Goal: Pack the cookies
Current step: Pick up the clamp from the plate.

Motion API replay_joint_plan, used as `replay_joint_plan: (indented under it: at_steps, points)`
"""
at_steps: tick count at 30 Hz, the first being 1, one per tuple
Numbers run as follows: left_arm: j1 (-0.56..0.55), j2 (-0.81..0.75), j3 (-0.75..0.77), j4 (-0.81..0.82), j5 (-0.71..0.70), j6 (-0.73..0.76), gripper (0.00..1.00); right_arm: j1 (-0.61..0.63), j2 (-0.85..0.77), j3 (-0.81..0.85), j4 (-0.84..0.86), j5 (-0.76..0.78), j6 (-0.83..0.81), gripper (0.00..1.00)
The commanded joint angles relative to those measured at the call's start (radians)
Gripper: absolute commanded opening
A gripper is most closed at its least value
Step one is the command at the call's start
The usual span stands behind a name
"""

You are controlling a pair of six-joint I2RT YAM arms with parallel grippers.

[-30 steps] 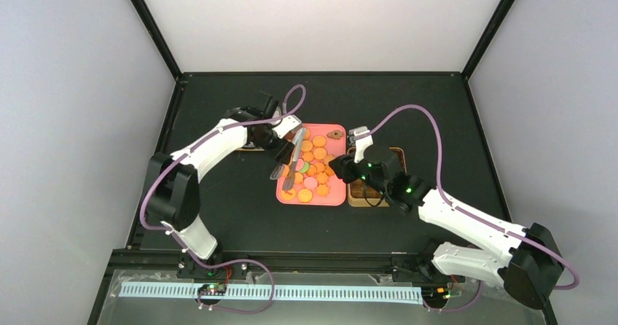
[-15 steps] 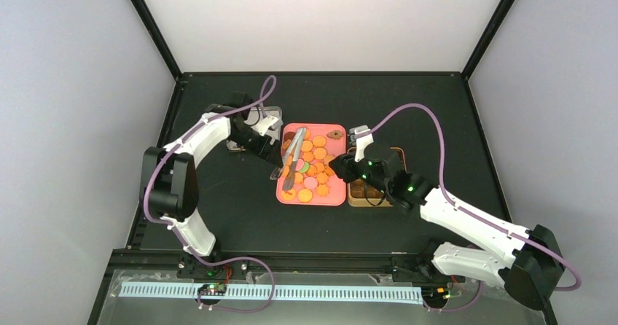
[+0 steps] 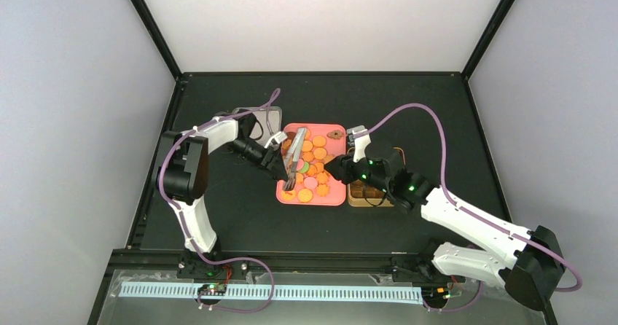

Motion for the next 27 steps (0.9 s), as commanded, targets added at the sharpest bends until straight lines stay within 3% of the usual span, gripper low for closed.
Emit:
replay_joint_plan:
  at_steps: [1,7,11,14,18,21,24,27]
  points:
    - [0.011,0.008,0.002,-0.048,0.14,0.082,0.69,0.005,-0.018,0.016,0.024,-0.047,0.027,0.55]
    - [0.011,0.003,0.012,-0.034,0.16,0.072,0.54,-0.006,-0.006,0.04,0.018,-0.111,0.066,0.55]
    - [0.011,-0.005,-0.003,0.01,0.142,0.047,0.44,-0.059,-0.024,0.011,0.087,-0.295,0.128,0.57]
    - [0.011,-0.003,-0.012,0.043,0.138,0.02,0.39,-0.123,-0.041,-0.036,0.198,-0.491,0.206,0.65]
    - [0.005,0.005,-0.009,0.067,0.139,0.006,0.32,-0.181,-0.042,-0.113,0.47,-0.784,0.363,0.74]
    - [-0.003,0.007,-0.003,0.078,0.14,-0.002,0.28,-0.185,-0.042,-0.145,0.656,-0.922,0.451,0.81]
    - [-0.012,0.008,0.0,0.092,0.14,-0.013,0.22,-0.185,-0.054,-0.139,0.709,-0.96,0.491,0.87]
    - [-0.024,0.006,-0.002,0.105,0.135,-0.014,0.19,-0.185,-0.076,-0.095,0.62,-0.925,0.499,0.95]
